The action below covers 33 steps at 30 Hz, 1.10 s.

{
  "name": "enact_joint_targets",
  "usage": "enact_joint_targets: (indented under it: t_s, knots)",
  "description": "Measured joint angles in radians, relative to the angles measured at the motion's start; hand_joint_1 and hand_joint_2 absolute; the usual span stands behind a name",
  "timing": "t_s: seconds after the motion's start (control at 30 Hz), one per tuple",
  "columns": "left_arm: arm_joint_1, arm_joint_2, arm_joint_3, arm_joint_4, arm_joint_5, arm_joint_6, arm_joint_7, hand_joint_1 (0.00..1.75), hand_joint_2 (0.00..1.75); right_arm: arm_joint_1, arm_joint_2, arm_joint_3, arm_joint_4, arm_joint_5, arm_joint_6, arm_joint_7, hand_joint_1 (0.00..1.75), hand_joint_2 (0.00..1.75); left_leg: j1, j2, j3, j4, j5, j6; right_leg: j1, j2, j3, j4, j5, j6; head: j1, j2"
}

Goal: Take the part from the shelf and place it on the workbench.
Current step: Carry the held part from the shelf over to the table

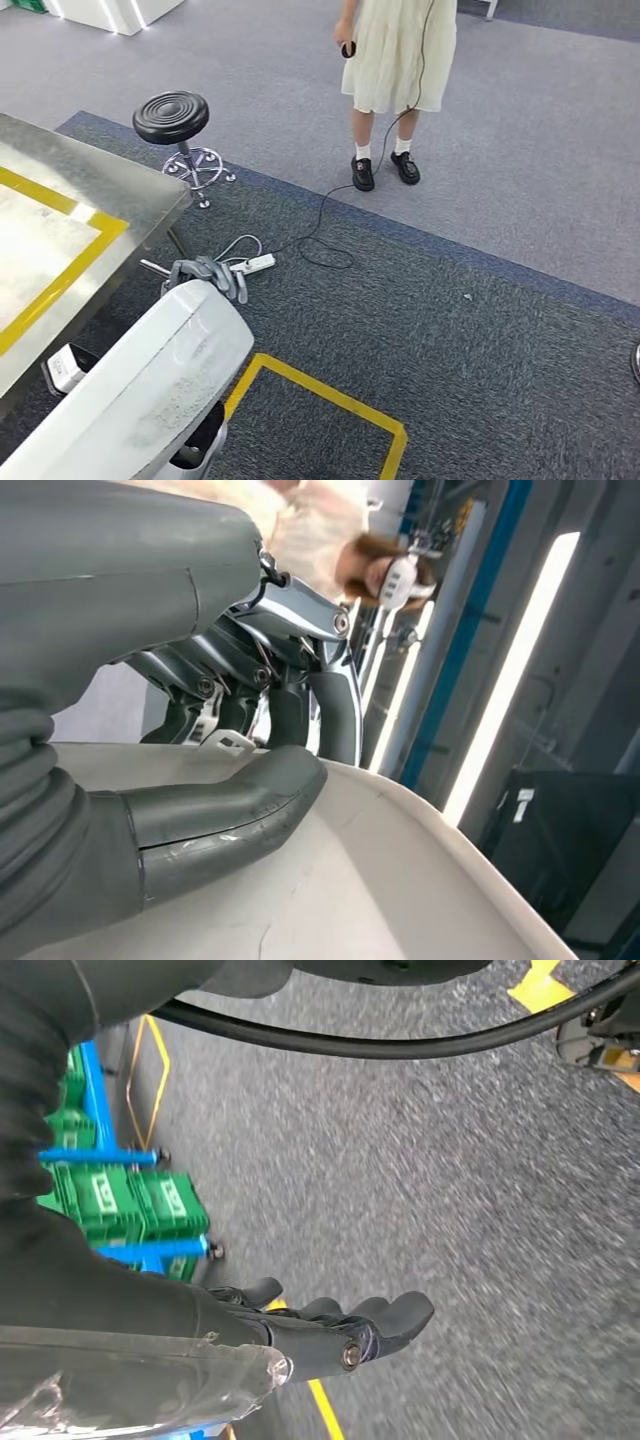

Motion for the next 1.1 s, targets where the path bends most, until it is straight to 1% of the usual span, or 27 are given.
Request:
enact_joint_targets:
  t_s: [0.03,0.07,0.1,0.13,0.2,0.27,0.3,0.33,0.37,0.4,0.43,0.5,0.53,0.57,0.63,0.7,0.77,0.8,0.83,0.87,0.9,0.93,0.97,1.0,1.03,1.07,1.1]
  knots:
    - [0.000,0.000,0.000,0.000,0.000,0.000,0.000,1.55,1.75,0.000,0.000,0.000,0.000,0.000,-0.001,0.000,0.00,1.75,-0.003,0.015,0.017,-0.034,0.004,0.005,0.003,-0.009,0.002,0.000,-0.002,0.004,0.001,0.000]
    - [-0.001,-0.001,0.000,0.000,0.000,0.000,0.000,1.55,1.75,0.000,0.000,0.000,0.000,0.000,-0.001,0.000,0.00,1.75,-0.006,0.018,0.022,-0.049,0.001,0.010,0.006,-0.019,0.003,-0.001,-0.004,0.009,0.001,0.000]
    - [-0.001,-0.001,0.000,0.000,0.000,0.000,0.000,1.55,1.75,-0.001,0.000,0.000,0.000,-0.001,-0.002,0.001,0.00,1.75,-0.006,0.008,0.022,-0.055,0.000,0.016,0.008,-0.030,0.006,-0.002,-0.005,0.014,0.001,0.000]
    - [0.000,-0.001,0.000,0.000,0.001,0.000,0.000,1.55,1.75,-0.002,0.000,0.000,0.000,-0.001,-0.004,0.002,0.00,1.75,-0.003,-0.003,0.022,-0.057,0.002,0.021,0.008,-0.032,0.009,-0.003,-0.008,0.019,0.001,0.000]
    - [0.000,-0.002,0.000,0.000,0.002,0.000,0.000,1.55,1.75,-0.006,-0.001,0.000,-0.001,-0.002,-0.006,0.003,0.00,1.75,0.005,-0.024,0.026,-0.062,0.005,0.031,0.006,0.006,-0.002,0.031,-0.032,0.031,0.006,0.000]
    - [-0.001,-0.002,-0.002,0.000,0.002,0.000,0.000,1.55,1.75,-0.006,-0.001,0.000,-0.001,-0.002,-0.006,0.003,0.00,1.75,0.009,-0.045,0.028,-0.063,0.007,0.037,0.002,0.056,-0.057,0.147,-0.088,0.038,0.013,0.000]
    - [-0.001,-0.002,-0.002,0.000,0.002,0.000,0.000,1.55,1.75,-0.004,-0.001,0.000,-0.001,-0.002,-0.006,0.003,0.00,1.75,0.009,-0.058,0.028,-0.063,0.007,0.039,0.002,0.065,-0.092,0.215,-0.114,0.040,0.014,0.000]
    - [-0.001,-0.002,-0.002,0.001,0.002,0.000,0.000,1.55,1.75,-0.003,-0.001,0.000,-0.001,-0.003,-0.006,0.003,0.00,1.75,0.010,-0.071,0.028,-0.063,0.008,0.039,0.001,0.068,-0.120,0.263,-0.125,0.041,0.015,0.000]
    - [-0.001,-0.002,-0.002,0.001,0.002,0.000,0.000,1.55,1.75,-0.001,-0.001,0.000,-0.001,-0.003,-0.006,0.004,0.00,1.75,0.010,-0.086,0.028,-0.063,0.008,0.039,0.000,0.069,-0.131,0.277,-0.117,0.042,0.015,0.000]
    - [0.000,-0.002,-0.001,0.002,0.002,0.000,0.000,1.55,1.75,0.000,-0.001,0.000,-0.001,-0.002,-0.007,0.004,0.00,1.75,0.011,-0.100,0.029,-0.063,0.008,0.037,-0.001,0.071,-0.124,0.251,-0.091,0.043,0.015,0.000]
    - [0.000,-0.002,-0.001,0.002,0.003,0.000,0.000,1.55,1.75,0.001,-0.001,0.000,-0.001,-0.002,-0.007,0.005,0.00,1.75,0.013,-0.115,0.031,-0.062,0.008,0.035,-0.004,0.080,-0.099,0.190,-0.052,0.044,0.015,0.000]
    - [-0.001,-0.002,-0.001,0.002,0.003,0.001,0.000,1.55,1.75,0.000,-0.001,0.000,-0.001,-0.004,-0.007,0.007,0.00,1.75,0.014,-0.141,0.029,-0.058,0.009,0.025,-0.015,0.126,-0.041,0.060,0.002,0.046,0.015,0.000]
    - [-0.001,-0.002,-0.002,0.002,0.003,0.001,0.000,1.55,1.75,0.000,-0.001,0.000,0.000,-0.005,-0.005,0.008,0.00,1.75,0.014,-0.152,0.025,-0.056,0.010,0.019,-0.019,0.145,-0.022,0.021,0.012,0.045,0.015,0.000]
    - [-0.001,-0.002,-0.002,0.002,0.004,0.001,0.000,1.55,1.75,-0.001,-0.001,0.000,0.000,-0.006,-0.003,0.009,0.00,1.75,0.014,-0.161,0.021,-0.056,0.013,0.013,-0.020,0.155,-0.015,0.005,0.011,0.041,0.015,0.000]
    - [0.000,-0.001,-0.001,0.002,0.004,0.001,0.000,1.55,1.75,-0.002,0.000,-0.001,0.000,-0.008,0.003,0.010,0.00,1.75,0.016,-0.172,0.015,-0.058,0.018,0.003,-0.018,0.137,-0.014,0.002,0.013,0.027,0.015,0.000]
    - [-0.001,-0.001,-0.001,0.002,0.004,0.001,0.000,1.55,1.75,-0.003,0.000,-0.001,0.000,-0.008,0.008,0.009,0.00,1.75,0.014,-0.132,0.000,-0.030,-0.003,-0.006,-0.017,0.115,-0.013,-0.001,0.016,0.012,0.008,0.000]
    - [-0.001,0.000,-0.001,0.002,0.004,0.001,0.000,1.55,1.75,-0.002,0.001,-0.001,0.000,-0.008,0.009,0.009,0.00,1.75,0.011,-0.075,-0.049,0.073,-0.063,-0.013,-0.016,0.090,-0.012,-0.003,0.016,0.003,0.000,0.000]
    - [-0.001,0.000,-0.001,0.002,0.004,0.001,0.000,1.55,1.75,0.001,0.001,-0.001,0.000,-0.008,0.009,0.009,0.00,1.75,0.011,-0.065,-0.082,0.141,-0.093,-0.015,-0.015,0.076,-0.013,-0.003,0.016,0.001,-0.001,0.000]
    - [-0.001,0.000,-0.001,0.003,0.004,0.001,0.000,1.55,1.75,0.002,0.000,-0.001,0.000,-0.008,0.009,0.009,0.00,1.75,0.012,-0.060,-0.109,0.196,-0.113,-0.015,-0.013,0.061,-0.012,-0.002,0.015,-0.001,-0.001,0.000]
    - [-0.001,0.000,-0.001,0.003,0.004,0.001,0.000,1.55,1.75,0.004,0.000,-0.001,0.000,-0.008,0.009,0.009,0.00,1.75,0.012,-0.058,-0.121,0.222,-0.113,-0.015,-0.012,0.046,-0.012,-0.002,0.014,-0.001,-0.001,0.000]
    - [0.000,0.001,-0.001,0.003,0.004,0.001,0.000,1.55,1.75,0.003,0.000,-0.001,0.000,-0.008,0.009,0.010,0.00,1.75,0.012,-0.057,-0.114,0.211,-0.096,-0.012,-0.010,0.032,-0.011,-0.002,0.013,-0.002,-0.001,0.000]
    - [0.000,0.001,-0.001,0.003,0.004,0.001,0.000,1.55,1.75,0.002,0.000,-0.001,0.000,-0.008,0.009,0.010,0.00,1.75,0.010,-0.050,-0.087,0.163,-0.065,-0.008,-0.009,0.019,-0.010,-0.002,0.012,-0.001,-0.001,0.000]
    - [0.000,0.000,-0.001,0.003,0.004,0.001,0.000,1.55,1.75,0.001,0.000,-0.001,0.000,-0.008,0.008,0.011,0.00,1.75,0.007,-0.026,-0.049,0.096,-0.033,-0.002,-0.007,0.008,-0.007,-0.003,0.011,0.000,-0.001,0.000]
    - [-0.001,0.000,-0.002,0.003,0.004,0.001,0.000,1.55,1.75,0.001,0.000,-0.001,0.000,-0.008,0.008,0.012,0.00,1.75,0.002,-0.001,-0.012,0.029,-0.012,0.003,-0.003,-0.002,-0.006,-0.001,0.007,0.003,-0.002,0.000]
    - [-0.002,0.000,-0.003,0.003,0.004,0.000,0.000,1.55,1.75,0.000,0.000,-0.001,0.000,-0.008,0.008,0.012,0.00,1.75,-0.002,0.020,0.014,-0.020,-0.002,0.008,0.001,-0.011,-0.004,0.000,0.005,0.007,-0.003,0.000]
    - [-0.003,0.000,-0.004,0.003,0.004,0.000,0.000,1.55,1.75,0.001,-0.001,-0.001,-0.001,-0.008,0.007,0.012,0.00,1.75,-0.005,0.033,0.026,-0.045,-0.002,0.012,0.005,-0.021,-0.003,0.000,0.002,0.012,-0.003,0.000]
    - [-0.003,0.000,-0.005,0.003,0.004,-0.001,0.000,1.55,1.75,0.000,-0.001,-0.001,-0.001,-0.008,0.007,0.013,0.00,1.75,-0.006,0.025,0.026,-0.054,-0.006,0.015,0.008,-0.032,-0.002,-0.001,0.000,0.016,-0.003,0.000]
